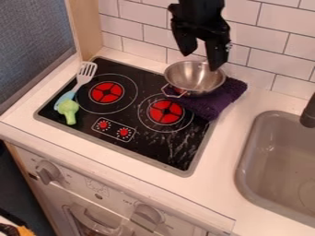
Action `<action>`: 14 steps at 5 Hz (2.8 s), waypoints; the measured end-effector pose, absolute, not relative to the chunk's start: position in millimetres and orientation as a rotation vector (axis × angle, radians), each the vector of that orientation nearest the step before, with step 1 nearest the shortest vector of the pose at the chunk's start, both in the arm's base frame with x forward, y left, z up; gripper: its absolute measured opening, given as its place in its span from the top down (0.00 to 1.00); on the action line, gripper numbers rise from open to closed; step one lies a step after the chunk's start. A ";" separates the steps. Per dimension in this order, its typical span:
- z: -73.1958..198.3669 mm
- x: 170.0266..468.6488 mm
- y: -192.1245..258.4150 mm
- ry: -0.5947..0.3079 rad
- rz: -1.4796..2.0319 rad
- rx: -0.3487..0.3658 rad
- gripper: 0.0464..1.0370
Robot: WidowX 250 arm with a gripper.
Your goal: Moved the green object to the right corner of the burner
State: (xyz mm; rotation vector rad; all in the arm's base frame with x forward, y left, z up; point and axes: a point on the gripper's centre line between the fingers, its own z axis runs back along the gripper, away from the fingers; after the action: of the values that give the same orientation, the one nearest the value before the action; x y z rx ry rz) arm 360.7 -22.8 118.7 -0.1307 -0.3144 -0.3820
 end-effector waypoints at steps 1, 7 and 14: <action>116.4 346.9 -1.3 -0.293 -0.346 -0.107 0.04; 63.9 290.7 129.4 -0.185 -0.089 0.184 0.04; 27.7 273.3 140.8 -0.231 -0.050 0.294 0.46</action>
State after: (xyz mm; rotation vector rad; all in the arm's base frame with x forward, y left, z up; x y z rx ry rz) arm 273.3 140.8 27.7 0.2941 -0.2308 -0.0501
